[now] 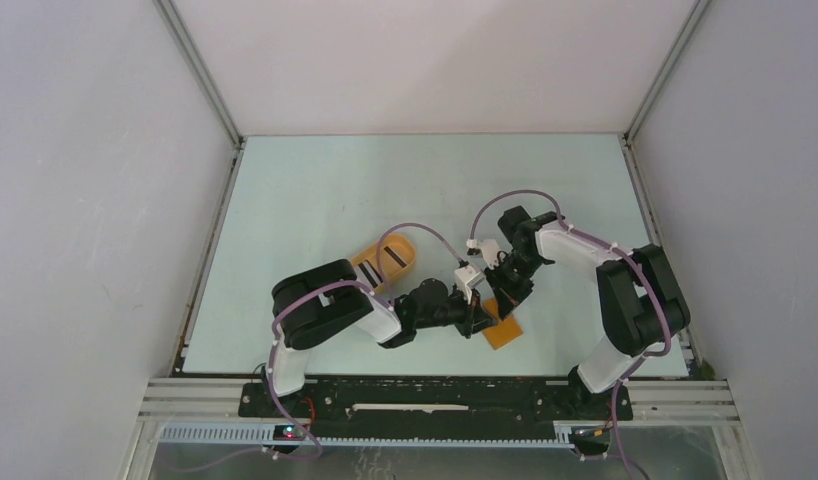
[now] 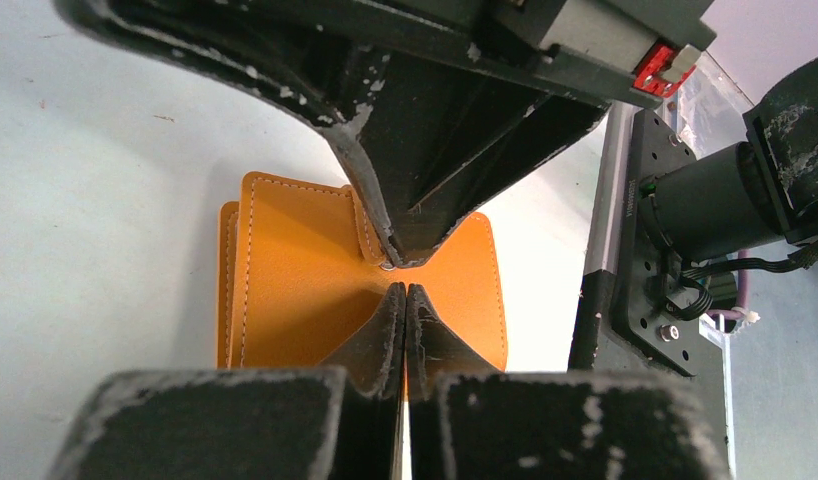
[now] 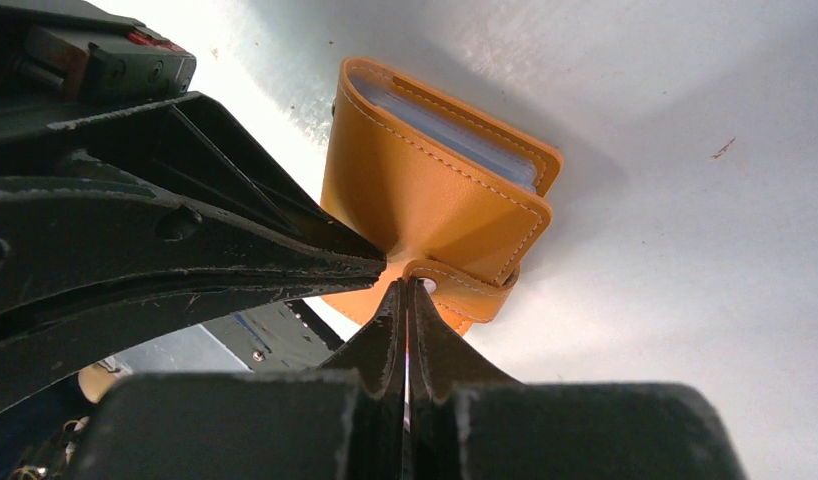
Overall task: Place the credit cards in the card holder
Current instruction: Close the credit card at the center of the board, then reset both arms
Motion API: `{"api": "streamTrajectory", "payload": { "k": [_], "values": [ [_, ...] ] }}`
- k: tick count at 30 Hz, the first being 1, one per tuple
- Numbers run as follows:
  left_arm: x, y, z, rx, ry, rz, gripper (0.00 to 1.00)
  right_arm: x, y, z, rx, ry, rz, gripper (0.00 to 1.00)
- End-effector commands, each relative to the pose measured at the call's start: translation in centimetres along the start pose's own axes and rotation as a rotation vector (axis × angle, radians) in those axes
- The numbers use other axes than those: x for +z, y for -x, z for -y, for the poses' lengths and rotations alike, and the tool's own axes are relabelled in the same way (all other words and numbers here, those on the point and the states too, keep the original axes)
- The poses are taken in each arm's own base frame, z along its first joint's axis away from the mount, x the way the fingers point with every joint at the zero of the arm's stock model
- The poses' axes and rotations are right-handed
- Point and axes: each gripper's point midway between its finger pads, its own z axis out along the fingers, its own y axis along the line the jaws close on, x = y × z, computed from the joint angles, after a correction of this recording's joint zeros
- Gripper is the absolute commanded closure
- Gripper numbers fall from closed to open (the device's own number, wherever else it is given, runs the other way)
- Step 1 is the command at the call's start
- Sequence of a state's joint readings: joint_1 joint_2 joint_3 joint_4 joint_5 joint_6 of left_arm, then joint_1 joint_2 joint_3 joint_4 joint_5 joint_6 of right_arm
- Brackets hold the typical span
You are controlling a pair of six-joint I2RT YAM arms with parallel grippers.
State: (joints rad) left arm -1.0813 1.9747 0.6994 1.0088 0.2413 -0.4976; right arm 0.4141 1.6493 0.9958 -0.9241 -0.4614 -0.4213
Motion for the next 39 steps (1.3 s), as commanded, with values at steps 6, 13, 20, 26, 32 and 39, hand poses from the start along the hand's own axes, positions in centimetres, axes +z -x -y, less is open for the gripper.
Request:
{"api": "streamTrajectory", "payload": {
  "k": [6, 13, 20, 26, 32, 39],
  "values": [
    [-0.9, -0.8, -1.1, -0.001, 0.032, -0.016, 1.00, 2.4, -0.8, 1.1, 0.006, -0.025, -0.073, 1.00],
    [-1.1, -0.7, -1.0, -0.004, 0.036, -0.008, 1.00, 2.7, -0.9, 0.5, -0.012, -0.017, -0.090, 1.00],
    [-1.4, -0.4, -1.0, -0.009, 0.041, 0.002, 1.00, 2.8, -0.9, 0.5, -0.019, -0.028, -0.091, 1.00],
    [-2.6, 0.8, -0.5, -0.004, 0.056, 0.029, 0.98, -0.3, 1.4, -1.0, -0.093, 0.012, 0.063, 0.57],
    [-5.7, 4.0, 0.6, 0.043, 0.105, 0.071, 0.85, -5.6, 3.1, -2.9, -0.217, 0.012, 0.278, 0.40],
    [-11.9, 9.0, 2.0, 0.209, 0.244, 0.052, 0.74, -16.8, 3.9, -2.3, -0.340, -0.301, 0.697, 0.01]
  ]
}}
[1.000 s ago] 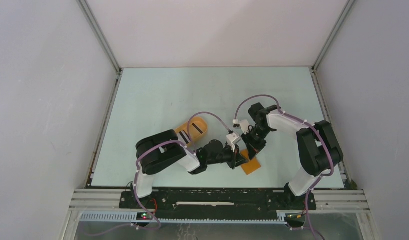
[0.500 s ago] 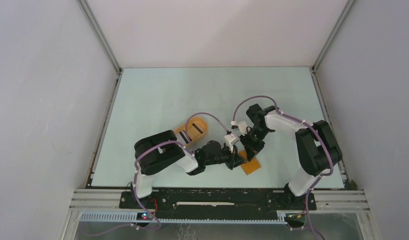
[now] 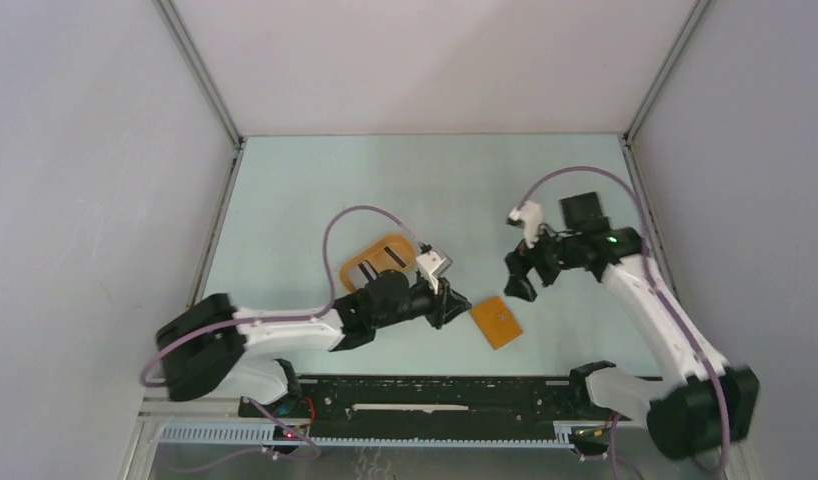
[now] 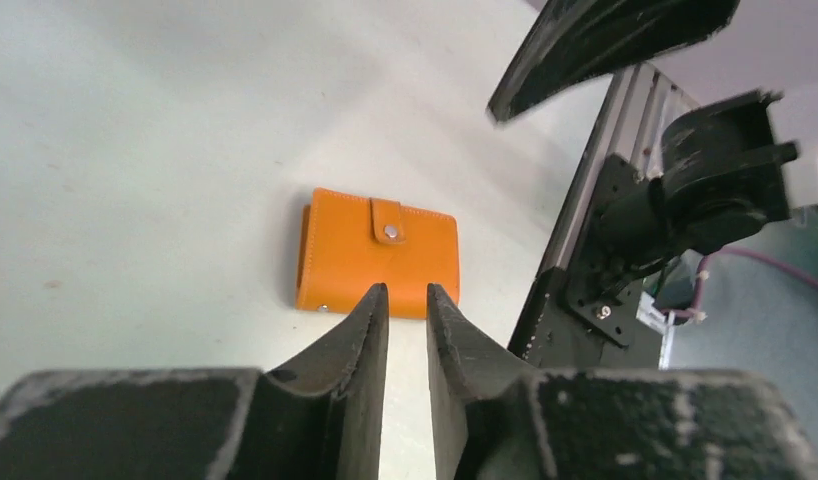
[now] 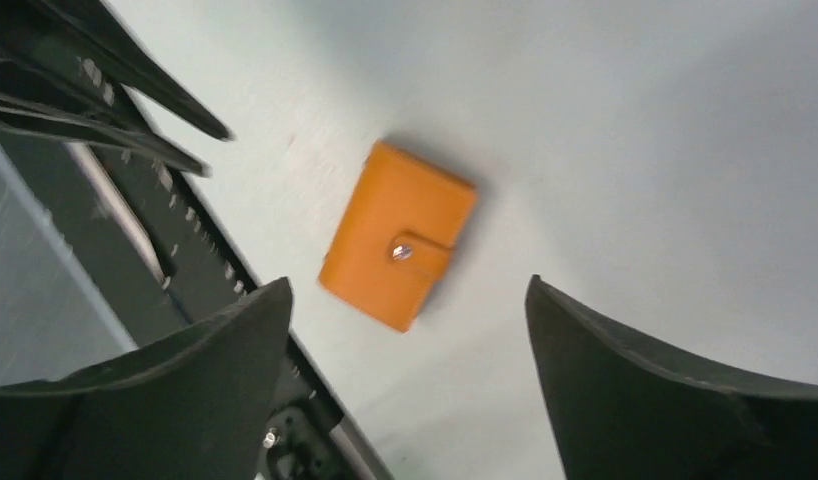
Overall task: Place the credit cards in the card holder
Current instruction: Reset both arms
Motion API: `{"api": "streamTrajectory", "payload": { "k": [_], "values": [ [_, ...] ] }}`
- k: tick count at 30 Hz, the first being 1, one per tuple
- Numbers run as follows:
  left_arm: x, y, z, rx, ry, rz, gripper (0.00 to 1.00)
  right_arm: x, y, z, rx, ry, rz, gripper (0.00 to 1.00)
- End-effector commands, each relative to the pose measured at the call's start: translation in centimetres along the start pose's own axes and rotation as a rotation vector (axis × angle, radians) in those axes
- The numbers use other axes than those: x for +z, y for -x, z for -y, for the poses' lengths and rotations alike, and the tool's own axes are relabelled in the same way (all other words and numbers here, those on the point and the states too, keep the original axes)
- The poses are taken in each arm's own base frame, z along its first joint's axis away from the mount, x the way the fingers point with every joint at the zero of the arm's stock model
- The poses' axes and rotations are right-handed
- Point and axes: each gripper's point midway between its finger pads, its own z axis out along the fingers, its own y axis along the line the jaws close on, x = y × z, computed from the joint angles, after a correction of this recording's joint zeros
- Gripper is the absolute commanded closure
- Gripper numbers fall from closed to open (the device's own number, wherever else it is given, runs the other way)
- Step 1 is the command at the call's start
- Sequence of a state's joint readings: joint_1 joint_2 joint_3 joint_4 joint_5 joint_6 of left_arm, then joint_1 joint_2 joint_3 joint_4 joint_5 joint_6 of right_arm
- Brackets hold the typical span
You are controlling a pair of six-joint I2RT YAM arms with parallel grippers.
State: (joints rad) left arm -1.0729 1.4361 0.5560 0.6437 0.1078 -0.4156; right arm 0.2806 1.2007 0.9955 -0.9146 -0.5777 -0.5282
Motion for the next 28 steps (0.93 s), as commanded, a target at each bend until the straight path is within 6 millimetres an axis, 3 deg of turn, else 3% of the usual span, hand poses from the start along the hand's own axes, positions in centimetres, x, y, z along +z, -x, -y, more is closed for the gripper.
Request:
{"api": "streamTrajectory", "payload": {
  "k": [1, 4, 6, 9, 11, 15, 17, 23, 28],
  "values": [
    [-4.4, 4.0, -0.9, 0.164, 0.141, -0.032, 0.71, -7.4, 4.3, 1.4, -0.189, -0.258, 0.285, 0.00],
    [-7.6, 8.4, -0.3, 0.223, 0.198, 0.024, 0.50, -13.0, 5.6, 2.6, -0.227, -0.515, 0.413, 0.00],
    [-9.8, 10.6, 0.0, 0.233, 0.227, 0.075, 0.33, -15.8, 6.2, 3.0, -0.145, -0.615, 0.463, 0.00],
    [-13.3, 14.0, 0.3, 0.202, 0.272, 0.186, 0.10, -17.8, 7.4, 0.4, -0.075, -0.565, 0.539, 0.00],
    [-15.6, 15.8, 0.4, 0.172, 0.295, 0.246, 0.01, -18.9, 8.3, -1.9, -0.073, -0.508, 0.606, 0.00],
    [-19.8, 18.4, 1.3, 0.129, 0.299, 0.317, 0.00, -21.8, 10.4, -5.5, -0.055, -0.447, 0.714, 0.00],
    [-21.2, 18.9, 1.7, 0.119, 0.292, 0.337, 0.00, -23.0, 11.4, -6.3, 0.003, -0.431, 0.772, 0.00],
    [-23.7, 19.0, 2.6, 0.100, 0.267, 0.374, 0.00, -26.0, 12.7, -7.0, 0.117, -0.474, 0.883, 0.00],
    [-24.7, 18.9, 2.6, 0.098, 0.265, 0.400, 0.00, -26.3, 12.9, -7.5, 0.109, -0.462, 0.893, 0.00]
  ]
}}
